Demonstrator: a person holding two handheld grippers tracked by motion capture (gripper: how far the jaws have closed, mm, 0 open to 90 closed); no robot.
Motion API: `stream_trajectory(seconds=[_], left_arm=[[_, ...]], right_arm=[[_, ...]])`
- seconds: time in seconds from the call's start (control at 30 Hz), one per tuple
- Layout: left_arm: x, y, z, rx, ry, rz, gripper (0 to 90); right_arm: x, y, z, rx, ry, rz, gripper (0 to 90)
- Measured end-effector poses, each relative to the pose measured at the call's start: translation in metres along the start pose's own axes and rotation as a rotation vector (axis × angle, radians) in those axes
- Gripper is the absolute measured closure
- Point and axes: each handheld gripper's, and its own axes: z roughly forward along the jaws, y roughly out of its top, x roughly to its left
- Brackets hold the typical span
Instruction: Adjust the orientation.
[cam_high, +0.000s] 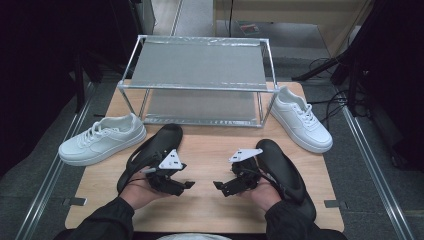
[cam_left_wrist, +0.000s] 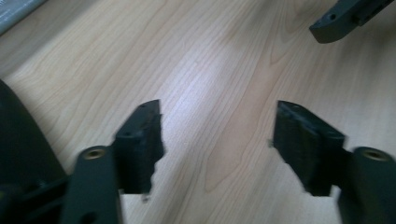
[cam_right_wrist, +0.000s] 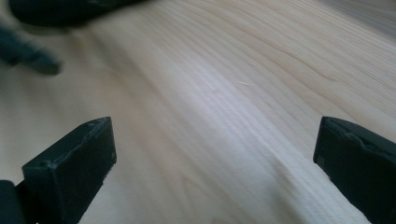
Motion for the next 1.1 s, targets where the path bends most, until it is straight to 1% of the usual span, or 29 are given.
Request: stream_trajectory(seconds=[0.07,0.13,0.2,0.23,0.3,0.33,0.37,0.4,0.43,0.47,0.5,0.57,0.6,0.63,0.7,0.73,0.77,0.8,0.83,0.87,0.9,0.97,1.0,1.03,1.07,1.1], left_arm=[[0.004,0.002,-0.003,0.010,-0.020,-0.033,36.9],[0.009,0.004,-0.004,0.027,-0.043,-0.044,37.1],[0.011,0.004,-0.004,0.026,-0.046,-0.045,37.1],[0.011,0.004,-0.005,0.026,-0.047,-0.047,37.1],[0.013,0.003,-0.006,0.020,-0.050,-0.053,37.4],[0.015,0.003,-0.008,0.019,-0.048,-0.050,37.1],[0.016,0.003,-0.009,0.015,-0.046,-0.056,37.1],[0.017,0.003,-0.010,0.013,-0.055,-0.063,37.5],[0.019,0.002,-0.012,0.016,-0.066,-0.067,37.5],[0.020,0.002,-0.013,0.019,-0.074,-0.077,39.6],[0.021,0.001,-0.014,0.022,-0.078,-0.078,40.6],[0.023,0.001,-0.016,0.018,-0.075,-0.088,40.8],[0.023,0.001,-0.018,0.015,-0.070,-0.089,41.2],[0.024,0.001,-0.018,0.012,-0.062,-0.086,41.3],[0.025,0.001,-0.020,0.010,-0.059,-0.079,41.6],[0.026,0.001,-0.021,0.006,-0.051,-0.078,42.2],[0.026,0.001,-0.021,0.006,-0.051,-0.078,42.7],[0.027,0.001,-0.021,0.004,-0.055,-0.076,42.7],[0.029,0.002,-0.022,0.003,-0.060,-0.076,42.7],[0.031,0.002,-0.023,0.007,-0.074,-0.082,42.6],[0.033,0.003,-0.024,0.008,-0.084,-0.089,42.0],[0.036,0.002,-0.026,-0.004,-0.080,-0.099,41.6],[0.037,0.001,-0.028,-0.008,-0.070,-0.099,41.5],[0.038,0.001,-0.029,-0.012,-0.063,-0.099,41.3],[0.040,0.000,-0.030,-0.017,-0.063,-0.105,41.0],[0.041,0.000,-0.032,-0.017,-0.061,-0.108,41.0]], right_arm=[[-0.001,0.001,-0.001,-0.004,0.003,0.009,0.0],[-0.002,0.001,-0.004,-0.032,-0.005,-0.003,0.0],[-0.002,0.002,-0.007,-0.044,0.014,0.002,0.8],[-0.003,0.003,-0.008,-0.044,0.026,-0.001,3.4],[-0.003,0.003,-0.011,-0.057,0.064,-0.014,13.6],[-0.002,0.003,-0.014,-0.059,0.091,-0.006,14.4],[-0.002,0.003,-0.014,-0.059,0.091,-0.006,14.4],[-0.002,0.003,-0.015,-0.026,0.115,0.015,27.2],[-0.002,0.003,-0.015,-0.026,0.115,0.015,27.2],[-0.001,0.003,-0.017,-0.005,0.111,0.022,29.9],[0.000,0.004,-0.018,0.004,0.098,0.019,31.2],[0.002,0.005,-0.022,-0.019,0.063,-0.021,36.9],[0.003,0.006,-0.025,-0.035,0.043,-0.054,37.9],[0.004,0.009,-0.029,-0.056,0.008,-0.081,39.2],[0.003,0.010,-0.030,-0.058,0.003,-0.082,39.4],[0.001,0.011,-0.031,-0.054,0.007,-0.090,40.5],[0.001,0.011,-0.031,-0.054,0.007,-0.090,40.5],[-0.001,0.013,-0.032,-0.051,0.002,-0.061,40.5],[-0.001,0.013,-0.032,-0.051,0.002,-0.061,40.5],[-0.003,0.015,-0.033,-0.055,0.001,-0.038,41.6],[-0.004,0.015,-0.034,-0.059,-0.001,-0.028,42.4],[-0.005,0.016,-0.036,-0.077,-0.006,-0.026,41.8],[-0.005,0.017,-0.037,-0.080,-0.007,-0.022,41.0],[-0.006,0.017,-0.037,-0.077,-0.015,-0.013,39.5],[-0.007,0.017,-0.039,-0.064,-0.031,-0.003,41.2],[-0.007,0.017,-0.039,-0.064,-0.031,-0.003,41.2]])
